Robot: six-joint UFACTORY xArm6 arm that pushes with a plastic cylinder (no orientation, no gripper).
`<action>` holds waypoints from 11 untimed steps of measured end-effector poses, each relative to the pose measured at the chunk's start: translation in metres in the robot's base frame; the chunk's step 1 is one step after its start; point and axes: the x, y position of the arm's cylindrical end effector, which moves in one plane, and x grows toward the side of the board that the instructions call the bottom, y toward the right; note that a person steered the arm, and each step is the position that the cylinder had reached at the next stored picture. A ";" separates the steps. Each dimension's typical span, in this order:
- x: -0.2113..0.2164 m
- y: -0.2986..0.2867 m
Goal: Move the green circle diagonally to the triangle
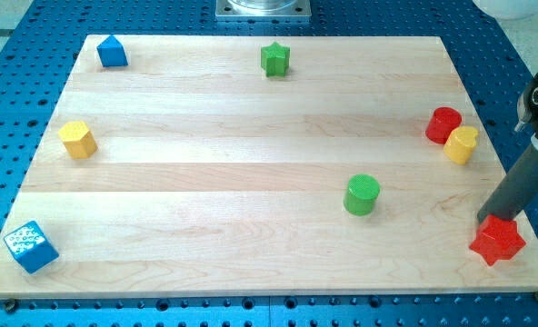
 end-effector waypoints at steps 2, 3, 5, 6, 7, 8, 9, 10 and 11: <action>-0.019 -0.028; -0.041 -0.095; -0.056 -0.161; -0.034 -0.178; -0.036 -0.183; -0.045 -0.208; -0.019 -0.218; 0.005 -0.212; -0.011 -0.167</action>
